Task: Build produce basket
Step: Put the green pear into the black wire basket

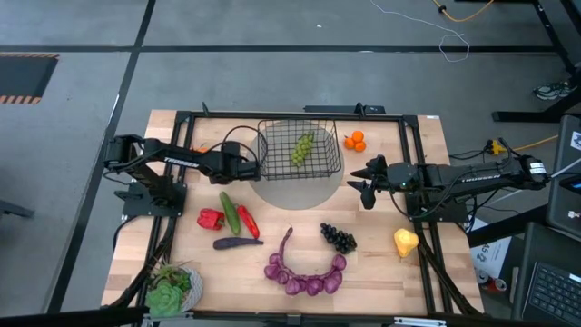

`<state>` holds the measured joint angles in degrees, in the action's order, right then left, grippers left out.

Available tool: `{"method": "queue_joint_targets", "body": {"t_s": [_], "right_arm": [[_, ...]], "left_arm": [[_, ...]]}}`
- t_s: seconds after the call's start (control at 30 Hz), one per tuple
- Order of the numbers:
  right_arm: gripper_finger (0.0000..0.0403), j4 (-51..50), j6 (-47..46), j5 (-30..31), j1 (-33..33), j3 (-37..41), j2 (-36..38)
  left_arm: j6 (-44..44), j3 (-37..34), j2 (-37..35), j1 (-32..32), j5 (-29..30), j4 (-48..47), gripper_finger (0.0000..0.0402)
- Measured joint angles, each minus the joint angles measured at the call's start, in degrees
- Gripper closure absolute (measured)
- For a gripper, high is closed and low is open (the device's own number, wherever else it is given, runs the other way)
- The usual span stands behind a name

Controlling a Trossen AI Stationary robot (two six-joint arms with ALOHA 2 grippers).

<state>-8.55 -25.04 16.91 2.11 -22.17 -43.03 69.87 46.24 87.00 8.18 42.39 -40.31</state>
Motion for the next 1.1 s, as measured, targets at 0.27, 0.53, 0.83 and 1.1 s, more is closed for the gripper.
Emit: {"method": "queue_joint_targets", "body": {"t_s": [0.27,0.53,0.83,1.1], "right_arm": [[0.0221,-0.01,0.0,0.0,0.0,0.0,0.0],[0.0221,-0.05,-0.22,0.01,0.0,0.02,0.0],[0.0221,-0.05,1.28,0.04,0.0,0.02,0.0],[0.0221,0.1,1.37,0.04,0.0,0.02,0.0]], "left_arm": [[10.62,4.96,0.0,-1.73,1.29,-18.18,0.0388],[19.02,1.36,-0.02,-1.07,-2.32,-25.76,0.04],[19.61,-6.07,-0.02,0.63,-0.28,-14.89,0.04],[9.79,-3.47,-0.02,-0.3,-9.76,-8.75,0.04]]}}
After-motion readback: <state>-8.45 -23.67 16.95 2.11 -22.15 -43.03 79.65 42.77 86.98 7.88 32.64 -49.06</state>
